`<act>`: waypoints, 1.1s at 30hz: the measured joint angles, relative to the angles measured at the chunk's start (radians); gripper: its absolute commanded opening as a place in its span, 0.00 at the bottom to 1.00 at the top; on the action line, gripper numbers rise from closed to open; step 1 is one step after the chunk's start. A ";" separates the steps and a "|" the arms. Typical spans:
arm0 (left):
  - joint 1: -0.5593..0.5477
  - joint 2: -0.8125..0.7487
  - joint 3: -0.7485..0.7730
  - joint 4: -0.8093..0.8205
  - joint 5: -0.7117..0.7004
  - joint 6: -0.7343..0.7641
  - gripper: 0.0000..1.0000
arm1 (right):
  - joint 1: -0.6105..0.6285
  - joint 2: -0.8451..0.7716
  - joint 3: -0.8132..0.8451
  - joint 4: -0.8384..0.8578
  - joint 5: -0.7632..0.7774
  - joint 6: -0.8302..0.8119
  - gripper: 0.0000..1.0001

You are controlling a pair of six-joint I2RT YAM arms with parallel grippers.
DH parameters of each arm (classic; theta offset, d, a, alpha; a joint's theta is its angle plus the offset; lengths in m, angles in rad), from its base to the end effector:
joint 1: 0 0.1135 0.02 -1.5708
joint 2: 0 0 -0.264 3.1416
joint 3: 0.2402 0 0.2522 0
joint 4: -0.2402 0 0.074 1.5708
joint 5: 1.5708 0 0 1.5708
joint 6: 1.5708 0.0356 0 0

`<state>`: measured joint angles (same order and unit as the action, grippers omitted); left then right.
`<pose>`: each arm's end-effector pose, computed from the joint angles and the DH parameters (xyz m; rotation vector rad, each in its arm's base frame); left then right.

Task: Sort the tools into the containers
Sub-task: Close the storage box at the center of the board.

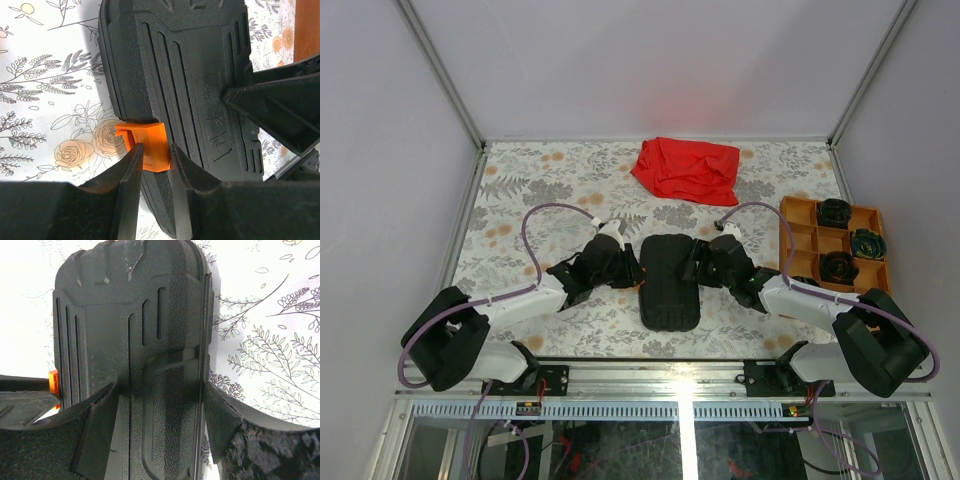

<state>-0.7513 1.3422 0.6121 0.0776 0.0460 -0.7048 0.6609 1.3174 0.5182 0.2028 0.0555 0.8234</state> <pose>0.1960 -0.1853 0.1854 0.0817 2.3577 -0.8165 0.2051 0.1570 0.1738 0.2180 2.2652 0.7682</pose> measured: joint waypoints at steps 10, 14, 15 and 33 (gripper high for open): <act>-0.005 0.013 0.010 0.004 0.003 -0.001 0.27 | -0.001 0.000 0.000 0.000 0.005 0.000 0.64; -0.006 0.013 0.010 0.004 0.001 -0.002 0.27 | -0.002 0.000 0.000 0.000 0.005 0.000 0.64; -0.006 0.013 0.010 0.004 -0.001 -0.002 0.27 | -0.002 0.000 0.000 0.000 0.005 0.000 0.64; -0.019 -0.003 -0.003 0.019 -0.013 -0.042 0.43 | -0.002 0.002 0.000 0.001 0.004 0.000 0.64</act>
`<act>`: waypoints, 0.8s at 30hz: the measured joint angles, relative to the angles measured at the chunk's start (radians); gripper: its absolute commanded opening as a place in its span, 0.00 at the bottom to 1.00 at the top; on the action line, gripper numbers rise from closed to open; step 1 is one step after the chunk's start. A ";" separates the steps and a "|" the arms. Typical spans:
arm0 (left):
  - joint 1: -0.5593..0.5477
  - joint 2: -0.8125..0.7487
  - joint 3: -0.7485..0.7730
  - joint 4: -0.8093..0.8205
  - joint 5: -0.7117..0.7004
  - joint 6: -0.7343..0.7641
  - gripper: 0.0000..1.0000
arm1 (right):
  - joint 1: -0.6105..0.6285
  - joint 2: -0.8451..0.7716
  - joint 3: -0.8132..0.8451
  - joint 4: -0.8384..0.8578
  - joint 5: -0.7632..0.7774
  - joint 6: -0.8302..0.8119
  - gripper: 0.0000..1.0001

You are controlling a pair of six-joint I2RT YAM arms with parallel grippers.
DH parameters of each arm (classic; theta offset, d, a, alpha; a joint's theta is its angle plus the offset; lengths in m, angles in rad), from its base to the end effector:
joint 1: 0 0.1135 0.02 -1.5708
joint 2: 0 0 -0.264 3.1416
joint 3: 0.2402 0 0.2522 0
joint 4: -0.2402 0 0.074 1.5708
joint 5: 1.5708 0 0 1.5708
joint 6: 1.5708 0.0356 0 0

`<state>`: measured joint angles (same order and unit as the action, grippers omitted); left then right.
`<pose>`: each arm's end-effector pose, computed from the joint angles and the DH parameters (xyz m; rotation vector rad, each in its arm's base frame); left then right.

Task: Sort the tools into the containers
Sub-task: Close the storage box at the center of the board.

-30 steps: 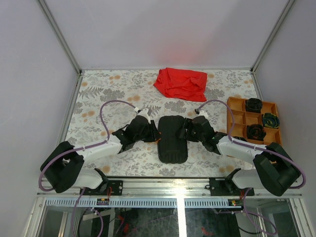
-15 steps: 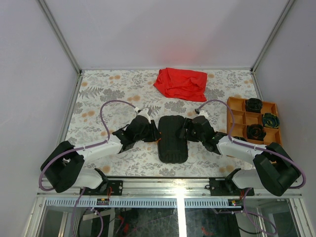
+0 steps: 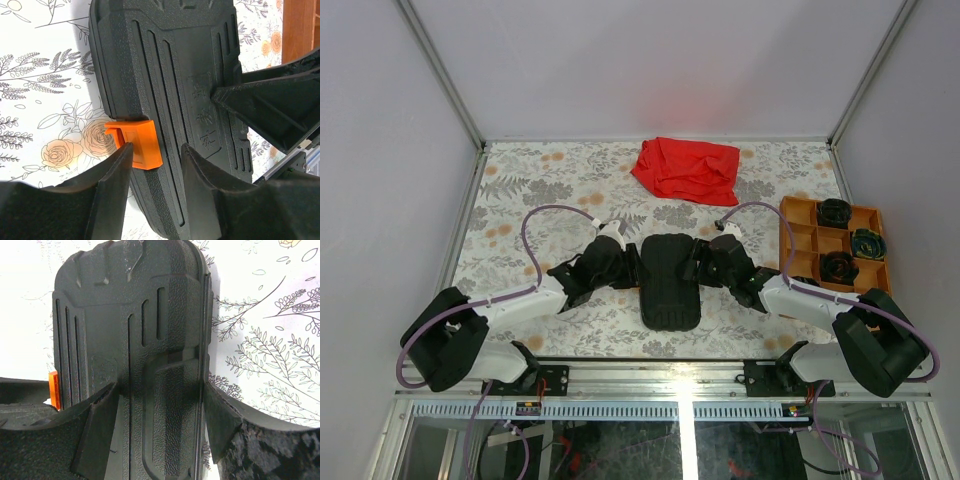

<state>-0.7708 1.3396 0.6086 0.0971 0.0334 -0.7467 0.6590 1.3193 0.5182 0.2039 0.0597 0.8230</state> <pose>0.1930 -0.1891 0.1867 0.0482 2.3475 -0.8459 0.2056 0.1566 0.1734 0.2221 2.2638 0.7625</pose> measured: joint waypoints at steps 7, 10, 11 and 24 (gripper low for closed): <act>-0.004 -0.001 0.000 0.008 0.001 -0.003 0.45 | 0.000 0.000 0.000 0.000 0.000 0.000 0.64; -0.005 -0.002 0.000 0.008 0.000 -0.002 0.46 | 0.000 0.000 0.000 0.000 0.000 0.000 0.64; -0.005 -0.002 0.000 0.007 0.000 -0.002 0.47 | 0.000 0.000 0.000 0.000 0.000 0.000 0.64; -0.013 -0.004 0.001 -0.031 -0.016 0.000 0.50 | 0.000 0.013 0.000 0.023 -0.002 0.000 0.64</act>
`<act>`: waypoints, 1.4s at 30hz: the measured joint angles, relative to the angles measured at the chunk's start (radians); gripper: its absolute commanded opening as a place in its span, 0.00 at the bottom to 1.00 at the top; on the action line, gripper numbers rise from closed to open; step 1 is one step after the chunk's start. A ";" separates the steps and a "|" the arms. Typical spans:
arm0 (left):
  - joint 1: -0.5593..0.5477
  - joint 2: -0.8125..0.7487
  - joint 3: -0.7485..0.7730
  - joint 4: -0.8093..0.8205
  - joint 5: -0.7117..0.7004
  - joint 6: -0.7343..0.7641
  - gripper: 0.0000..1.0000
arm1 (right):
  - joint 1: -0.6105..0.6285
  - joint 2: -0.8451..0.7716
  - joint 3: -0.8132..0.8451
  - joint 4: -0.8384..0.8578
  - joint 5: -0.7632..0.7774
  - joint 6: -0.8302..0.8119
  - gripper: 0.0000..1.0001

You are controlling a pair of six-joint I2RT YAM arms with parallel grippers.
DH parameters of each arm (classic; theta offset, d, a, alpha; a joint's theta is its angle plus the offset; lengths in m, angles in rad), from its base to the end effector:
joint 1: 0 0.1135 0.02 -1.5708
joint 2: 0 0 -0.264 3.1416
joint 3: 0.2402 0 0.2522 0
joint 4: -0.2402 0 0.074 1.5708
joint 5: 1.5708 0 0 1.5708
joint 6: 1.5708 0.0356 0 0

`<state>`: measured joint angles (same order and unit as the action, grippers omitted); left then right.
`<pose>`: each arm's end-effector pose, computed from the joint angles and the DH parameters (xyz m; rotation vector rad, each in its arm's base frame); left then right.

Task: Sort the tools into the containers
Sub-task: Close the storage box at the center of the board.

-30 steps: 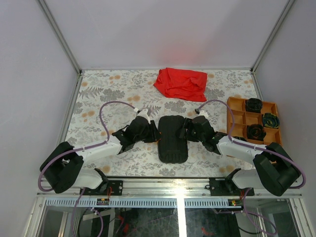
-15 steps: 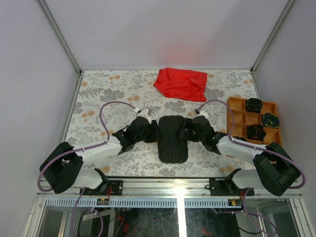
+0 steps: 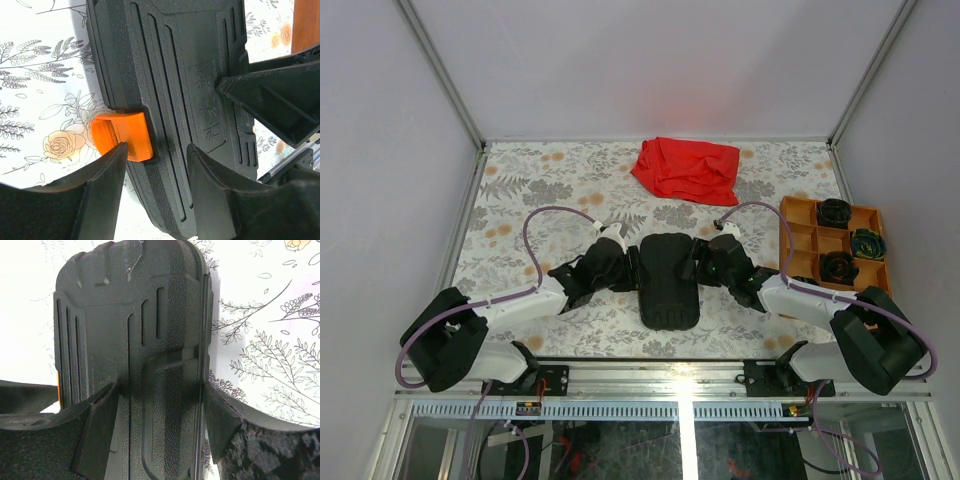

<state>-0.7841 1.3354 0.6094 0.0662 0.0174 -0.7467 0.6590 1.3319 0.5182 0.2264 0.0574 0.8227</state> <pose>0.1893 -0.1897 0.1853 0.0544 2.3692 -0.8192 0.2073 0.1579 0.1725 0.2200 2.2553 0.7711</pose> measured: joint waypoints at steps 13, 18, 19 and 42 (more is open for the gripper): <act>-0.002 0.000 0.000 -0.010 0.000 0.000 0.52 | 0.000 0.008 0.000 0.012 -0.006 -0.003 0.64; -0.002 -0.005 0.000 -0.015 -0.002 0.000 0.64 | 0.000 0.008 0.000 0.012 -0.006 -0.003 0.64; -0.001 -0.012 0.000 -0.020 -0.005 -0.001 0.66 | 0.000 0.008 0.000 0.012 -0.006 -0.003 0.64; 0.114 -0.126 -0.019 -0.196 -0.098 0.010 0.34 | 0.000 0.015 0.006 0.014 -0.011 -0.010 0.64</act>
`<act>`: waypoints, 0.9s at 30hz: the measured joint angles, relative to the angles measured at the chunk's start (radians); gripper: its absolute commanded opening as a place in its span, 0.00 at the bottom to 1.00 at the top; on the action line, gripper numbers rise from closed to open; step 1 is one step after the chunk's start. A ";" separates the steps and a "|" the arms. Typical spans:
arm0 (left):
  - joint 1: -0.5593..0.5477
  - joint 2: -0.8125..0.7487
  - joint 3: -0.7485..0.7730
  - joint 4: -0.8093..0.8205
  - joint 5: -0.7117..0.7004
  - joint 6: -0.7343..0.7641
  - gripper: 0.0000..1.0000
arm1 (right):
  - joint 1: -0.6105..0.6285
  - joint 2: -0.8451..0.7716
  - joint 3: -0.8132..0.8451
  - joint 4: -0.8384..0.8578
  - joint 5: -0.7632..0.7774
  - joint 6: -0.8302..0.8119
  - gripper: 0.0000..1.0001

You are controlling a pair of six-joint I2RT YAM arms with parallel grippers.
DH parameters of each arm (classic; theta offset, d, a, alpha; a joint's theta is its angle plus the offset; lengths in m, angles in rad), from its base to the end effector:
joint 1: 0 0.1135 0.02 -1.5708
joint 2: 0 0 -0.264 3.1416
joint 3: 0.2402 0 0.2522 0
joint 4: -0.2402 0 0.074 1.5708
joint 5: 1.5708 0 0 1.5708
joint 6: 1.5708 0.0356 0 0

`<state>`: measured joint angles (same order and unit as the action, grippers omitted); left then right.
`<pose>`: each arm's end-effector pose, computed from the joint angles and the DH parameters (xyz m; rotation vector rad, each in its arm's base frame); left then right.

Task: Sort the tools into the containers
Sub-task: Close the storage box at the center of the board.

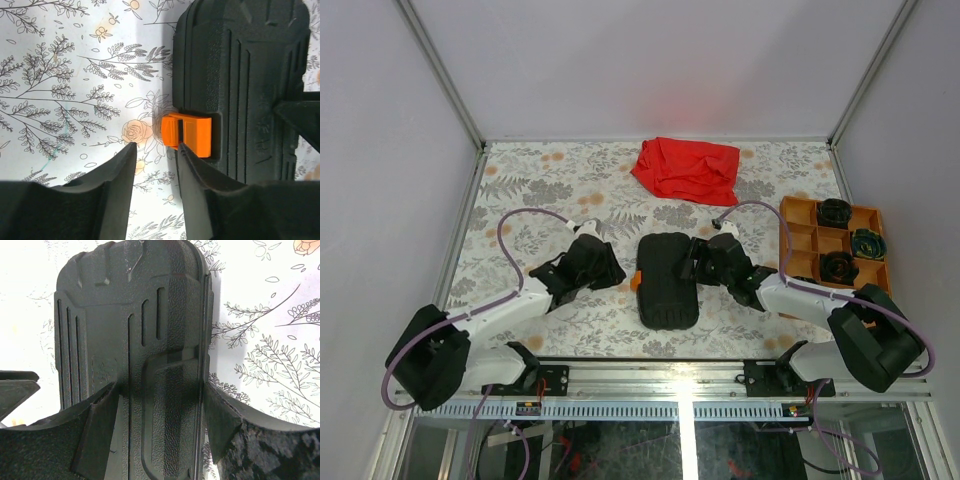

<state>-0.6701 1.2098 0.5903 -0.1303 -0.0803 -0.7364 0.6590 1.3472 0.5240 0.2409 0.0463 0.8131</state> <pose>0.1908 -0.1475 0.1925 -0.1214 2.3960 -0.6016 0.2093 0.1600 0.1718 0.2024 2.2543 0.7799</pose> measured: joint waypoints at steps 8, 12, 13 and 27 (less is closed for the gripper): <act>0.000 0.094 0.000 -0.001 0.006 0.027 0.22 | 0.000 0.012 0.010 0.001 -0.007 -0.008 0.64; 0.000 0.143 0.002 -0.001 0.017 0.037 0.22 | 0.000 0.012 0.011 0.001 -0.008 -0.009 0.64; 0.000 0.152 0.003 -0.001 0.019 0.039 0.22 | 0.000 0.012 0.011 0.001 -0.008 -0.009 0.64; 0.000 0.219 0.045 0.009 0.039 0.044 0.22 | 0.000 0.012 0.011 0.001 -0.008 -0.009 0.64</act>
<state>-0.6704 1.4288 0.6350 -0.1215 -0.0418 -0.6922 0.6590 1.3594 0.5346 0.2417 0.0387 0.8040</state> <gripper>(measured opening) 0.219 0.699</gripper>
